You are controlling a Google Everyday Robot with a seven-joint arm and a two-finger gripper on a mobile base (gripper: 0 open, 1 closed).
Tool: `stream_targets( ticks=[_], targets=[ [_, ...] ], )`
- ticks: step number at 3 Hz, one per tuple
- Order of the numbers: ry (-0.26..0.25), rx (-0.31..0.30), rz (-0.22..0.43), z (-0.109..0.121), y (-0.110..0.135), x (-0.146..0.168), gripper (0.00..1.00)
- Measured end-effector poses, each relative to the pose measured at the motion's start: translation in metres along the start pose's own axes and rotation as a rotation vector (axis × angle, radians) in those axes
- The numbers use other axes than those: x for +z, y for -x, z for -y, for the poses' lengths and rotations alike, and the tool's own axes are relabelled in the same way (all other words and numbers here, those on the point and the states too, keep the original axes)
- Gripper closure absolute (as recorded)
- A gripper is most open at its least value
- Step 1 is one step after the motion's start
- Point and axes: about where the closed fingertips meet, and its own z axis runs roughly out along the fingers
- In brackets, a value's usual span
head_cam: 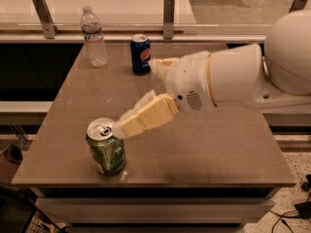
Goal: Move green can near pepsi can
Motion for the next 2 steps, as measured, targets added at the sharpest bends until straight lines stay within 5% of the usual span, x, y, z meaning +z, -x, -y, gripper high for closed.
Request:
stream_targets(
  ticks=[2],
  targets=[
    [-0.034,0.051,0.124,-0.016,-0.055,0.005,0.0]
  ],
)
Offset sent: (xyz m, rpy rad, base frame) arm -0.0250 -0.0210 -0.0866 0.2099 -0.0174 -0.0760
